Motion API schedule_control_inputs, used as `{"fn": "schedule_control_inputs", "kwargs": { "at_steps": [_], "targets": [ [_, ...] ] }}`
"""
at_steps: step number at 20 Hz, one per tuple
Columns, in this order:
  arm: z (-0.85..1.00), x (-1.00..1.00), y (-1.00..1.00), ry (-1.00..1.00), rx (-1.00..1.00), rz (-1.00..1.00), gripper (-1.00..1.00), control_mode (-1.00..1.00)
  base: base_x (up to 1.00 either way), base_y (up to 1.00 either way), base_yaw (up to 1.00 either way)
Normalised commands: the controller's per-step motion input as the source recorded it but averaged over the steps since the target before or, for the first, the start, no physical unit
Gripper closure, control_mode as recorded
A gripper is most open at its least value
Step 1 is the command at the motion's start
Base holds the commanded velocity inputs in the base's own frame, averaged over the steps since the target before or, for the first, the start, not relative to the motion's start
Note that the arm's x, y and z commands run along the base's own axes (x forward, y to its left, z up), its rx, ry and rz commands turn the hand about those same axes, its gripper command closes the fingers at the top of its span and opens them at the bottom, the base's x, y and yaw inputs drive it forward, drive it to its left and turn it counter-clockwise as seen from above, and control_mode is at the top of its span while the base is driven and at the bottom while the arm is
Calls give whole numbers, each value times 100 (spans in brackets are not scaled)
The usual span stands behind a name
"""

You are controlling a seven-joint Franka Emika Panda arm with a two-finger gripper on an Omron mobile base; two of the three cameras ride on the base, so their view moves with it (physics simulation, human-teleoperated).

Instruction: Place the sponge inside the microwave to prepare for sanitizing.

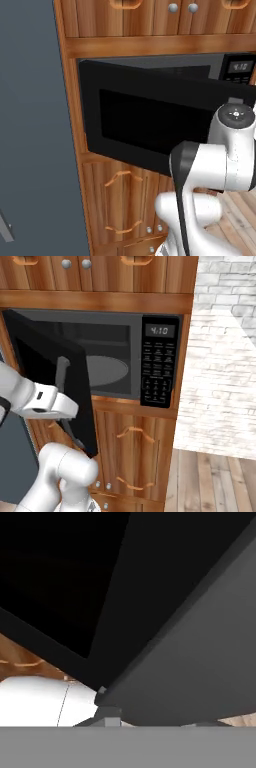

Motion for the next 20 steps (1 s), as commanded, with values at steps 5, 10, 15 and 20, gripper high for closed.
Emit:
{"fn": "schedule_control_inputs", "kwargs": {
  "at_steps": [5, 10, 15, 20],
  "targets": [
    [-25, -34, 92, -19, -9, -32, -100, -100, 0, 0, 0],
    [-3, -32, 68, -15, -4, -26, -100, -100, 0, 0, 0],
    [0, -18, 41, -16, -1, -20, -100, -100, 0, 0, 0],
    [0, -4, 52, -6, -3, -20, -100, -100, 0, 0, 0]
  ]
}}
